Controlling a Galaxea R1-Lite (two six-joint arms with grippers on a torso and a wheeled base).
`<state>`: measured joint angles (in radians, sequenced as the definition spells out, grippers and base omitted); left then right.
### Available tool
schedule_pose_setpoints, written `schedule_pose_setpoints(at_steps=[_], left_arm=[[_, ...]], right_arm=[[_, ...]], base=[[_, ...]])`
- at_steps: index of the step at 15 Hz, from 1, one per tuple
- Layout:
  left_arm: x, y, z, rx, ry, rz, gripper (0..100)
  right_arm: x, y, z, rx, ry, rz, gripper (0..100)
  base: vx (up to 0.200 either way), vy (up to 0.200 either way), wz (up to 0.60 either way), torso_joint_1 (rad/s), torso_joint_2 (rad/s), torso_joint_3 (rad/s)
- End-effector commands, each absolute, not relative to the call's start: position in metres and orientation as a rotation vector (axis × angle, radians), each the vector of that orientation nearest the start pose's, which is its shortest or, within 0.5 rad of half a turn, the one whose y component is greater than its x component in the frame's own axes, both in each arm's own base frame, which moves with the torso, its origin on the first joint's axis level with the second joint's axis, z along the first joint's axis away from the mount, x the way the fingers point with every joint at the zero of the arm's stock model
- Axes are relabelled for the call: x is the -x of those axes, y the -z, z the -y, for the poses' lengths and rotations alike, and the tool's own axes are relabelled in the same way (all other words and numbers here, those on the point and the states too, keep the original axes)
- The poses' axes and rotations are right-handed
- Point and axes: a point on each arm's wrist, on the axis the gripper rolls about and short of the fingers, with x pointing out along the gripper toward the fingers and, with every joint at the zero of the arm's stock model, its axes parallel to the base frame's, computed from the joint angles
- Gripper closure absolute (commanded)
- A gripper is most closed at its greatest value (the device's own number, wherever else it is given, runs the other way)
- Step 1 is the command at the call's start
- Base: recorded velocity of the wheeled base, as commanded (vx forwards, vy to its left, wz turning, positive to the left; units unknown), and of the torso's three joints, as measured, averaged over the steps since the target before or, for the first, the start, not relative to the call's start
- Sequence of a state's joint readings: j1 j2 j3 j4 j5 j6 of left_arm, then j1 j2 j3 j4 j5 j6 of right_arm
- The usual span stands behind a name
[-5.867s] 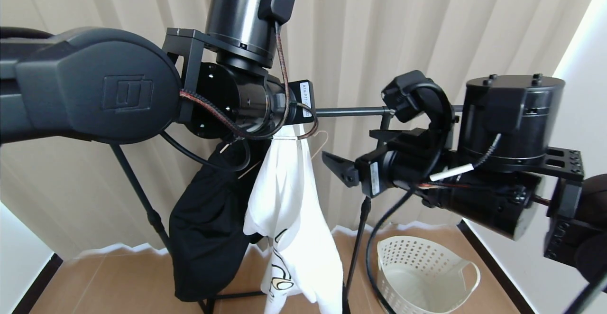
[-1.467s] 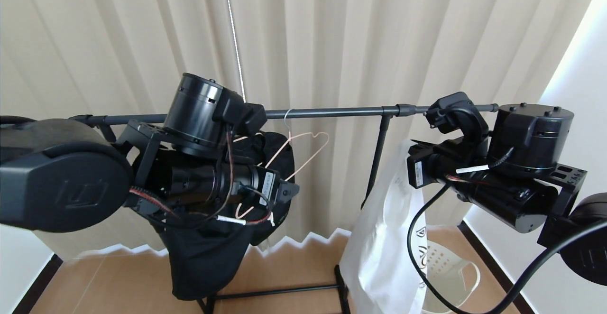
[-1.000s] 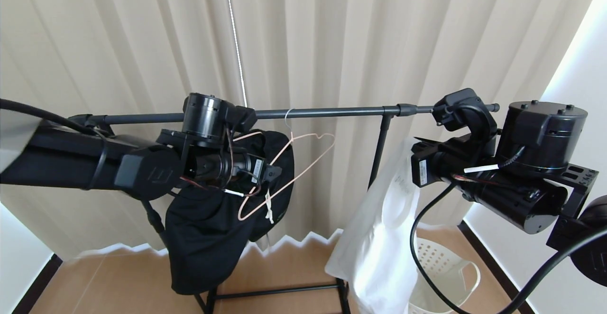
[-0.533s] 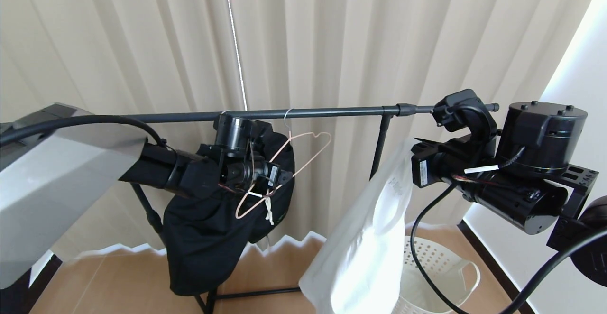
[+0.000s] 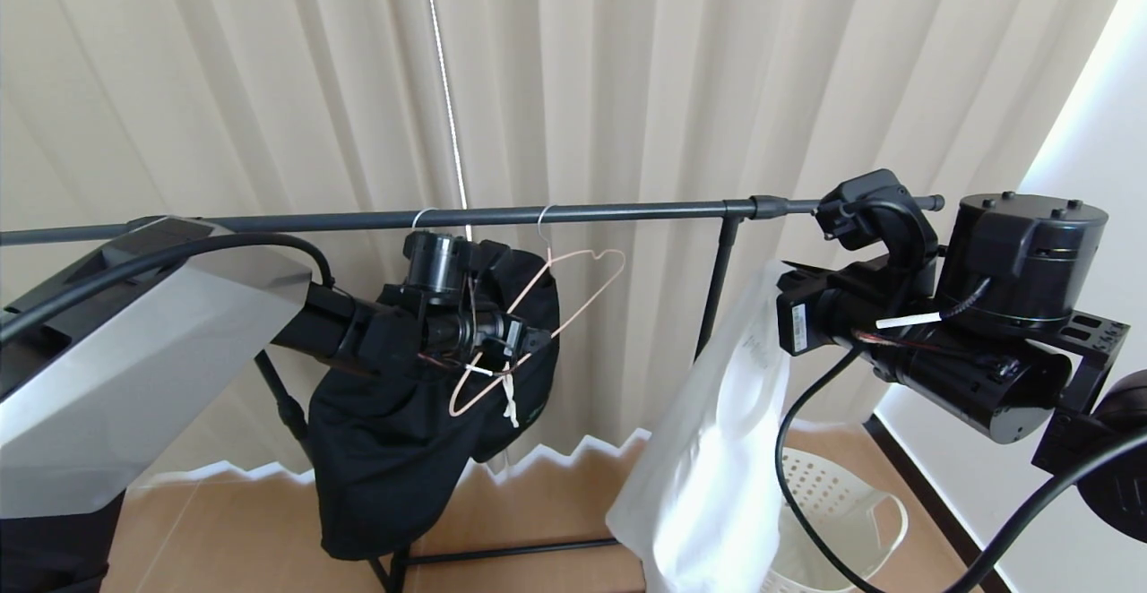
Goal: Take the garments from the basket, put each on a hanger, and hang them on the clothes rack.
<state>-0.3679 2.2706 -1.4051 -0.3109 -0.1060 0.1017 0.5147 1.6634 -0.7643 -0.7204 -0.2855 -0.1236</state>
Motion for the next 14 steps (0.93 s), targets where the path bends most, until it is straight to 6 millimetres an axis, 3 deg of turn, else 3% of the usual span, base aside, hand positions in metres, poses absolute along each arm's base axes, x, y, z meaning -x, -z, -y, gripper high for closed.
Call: schedule_pose_setpoints(at_steps=[1, 8, 9, 14], left_arm=[[-0.422, -0.086, 0.164, -0.175, 0.490, -0.540, 0], [-0.426, -0.073, 0.165, -0.171, 0.486, -0.522, 0], [-0.425, -0.074, 0.166, -0.172, 0.487, -0.522, 100], [-0.421, -0.080, 0.166, -0.168, 0.486, -0.515, 100]], right_arm=[[-0.261, -0.190, -0.141, 0.195, -0.240, -0.154, 100], [-0.262, -0.187, -0.141, 0.197, -0.240, -0.163, 100], [-0.262, -0.187, -0.141, 0.198, -0.240, -0.161, 100], [-0.261, -0.189, -0.141, 0.194, -0.240, -0.157, 100]], base=[[0.000, 0.000, 0.00, 0.000, 0.00, 0.000], [0.000, 0.000, 0.00, 0.000, 0.00, 0.000], [0.000, 0.000, 0.00, 0.000, 0.00, 0.000], [0.000, 0.000, 0.00, 0.000, 0.00, 0.000]])
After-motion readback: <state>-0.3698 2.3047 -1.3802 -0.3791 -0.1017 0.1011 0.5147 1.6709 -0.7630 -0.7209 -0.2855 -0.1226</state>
